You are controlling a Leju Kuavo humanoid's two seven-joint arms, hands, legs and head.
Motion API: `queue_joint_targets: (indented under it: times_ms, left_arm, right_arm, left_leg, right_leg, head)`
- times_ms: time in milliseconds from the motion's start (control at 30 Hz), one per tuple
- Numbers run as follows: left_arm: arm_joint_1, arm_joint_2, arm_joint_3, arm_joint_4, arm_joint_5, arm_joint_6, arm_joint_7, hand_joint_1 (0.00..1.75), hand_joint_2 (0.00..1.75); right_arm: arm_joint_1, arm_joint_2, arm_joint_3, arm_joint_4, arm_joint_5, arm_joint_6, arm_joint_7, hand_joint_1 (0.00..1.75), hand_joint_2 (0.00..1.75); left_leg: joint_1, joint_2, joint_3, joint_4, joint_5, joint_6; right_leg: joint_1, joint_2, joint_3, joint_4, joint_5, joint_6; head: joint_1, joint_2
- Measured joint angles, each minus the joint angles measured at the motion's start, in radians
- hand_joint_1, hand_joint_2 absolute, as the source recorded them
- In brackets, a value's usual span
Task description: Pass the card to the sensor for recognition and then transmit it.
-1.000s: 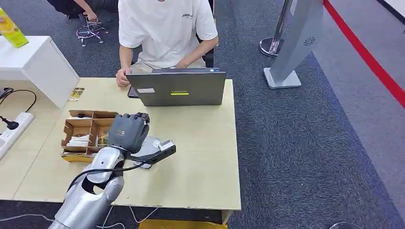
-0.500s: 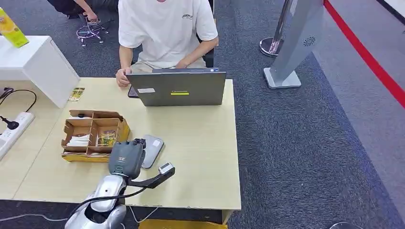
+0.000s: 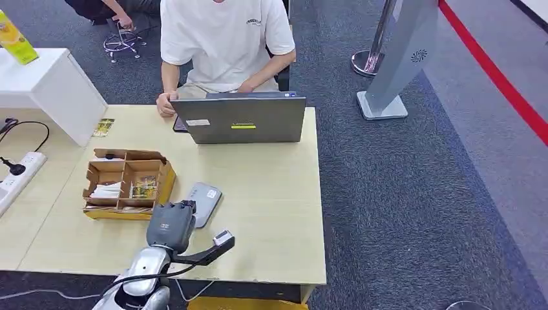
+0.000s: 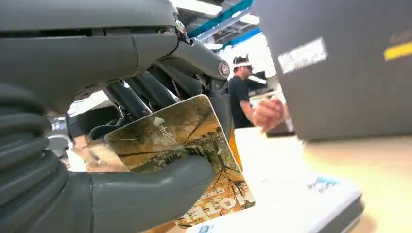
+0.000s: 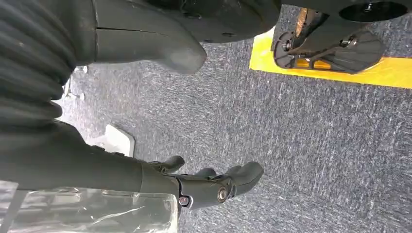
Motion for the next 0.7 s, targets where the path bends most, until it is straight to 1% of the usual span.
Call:
queue_joint_targets:
  times_ms: [133, 233, 333, 467, 633, 700]
  left_arm:
    - [0.001, -0.010, 0.031, 0.030, 0.004, 0.009, -0.008, 1.75, 1.75]
    - [-0.011, -0.021, 0.060, 0.049, -0.005, 0.033, -0.006, 1.75, 1.75]
    - [-0.041, -0.037, 0.090, 0.074, -0.020, 0.071, 0.008, 1.75, 1.75]
    - [-0.081, -0.049, 0.125, 0.124, -0.023, 0.085, 0.005, 1.75, 1.75]
    - [-0.115, -0.063, 0.150, 0.184, -0.033, 0.118, -0.010, 1.75, 1.75]
    - [-0.121, -0.067, 0.152, 0.198, -0.035, 0.121, -0.011, 1.75, 1.75]
  right_arm:
    - [0.000, 0.000, 0.000, 0.000, 0.006, 0.013, 0.000, 0.00, 1.75]
    - [0.000, 0.000, 0.000, 0.000, 0.018, 0.016, 0.000, 0.00, 1.75]
    - [0.000, 0.000, 0.001, 0.000, 0.027, 0.018, -0.001, 0.00, 1.75]
    - [0.000, 0.000, 0.005, 0.000, 0.036, 0.026, -0.003, 0.00, 1.75]
    - [0.000, 0.000, 0.010, 0.000, 0.042, 0.031, -0.002, 0.00, 1.75]
    - [0.000, 0.000, 0.011, 0.000, 0.045, 0.031, -0.002, 0.00, 1.75]
  left_leg:
    - [0.000, 0.000, 0.000, 0.000, 0.000, 0.000]
    - [0.000, 0.000, 0.000, 0.000, 0.000, 0.000]
    - [0.000, 0.000, 0.000, 0.000, 0.001, 0.001]
    - [0.000, 0.000, 0.000, 0.000, 0.001, 0.000]
    - [0.000, 0.000, 0.000, 0.000, 0.001, 0.000]
    - [0.000, 0.000, 0.000, 0.000, 0.001, 0.000]
  right_leg:
    - [0.000, 0.000, 0.000, 0.000, 0.000, 0.000]
    - [0.000, 0.000, 0.000, 0.000, 0.000, 0.000]
    - [0.000, 0.000, 0.000, 0.000, 0.000, 0.000]
    - [0.000, 0.000, 0.000, 0.000, 0.001, 0.000]
    - [0.000, 0.000, 0.000, 0.000, 0.001, 0.000]
    - [0.000, 0.000, 0.000, 0.000, 0.001, 0.000]
  head:
    - [0.000, 0.000]
    - [0.000, 0.000]
    - [0.000, 0.000]
    - [0.000, 0.000]
    - [0.000, 0.000]
    - [0.000, 0.000]
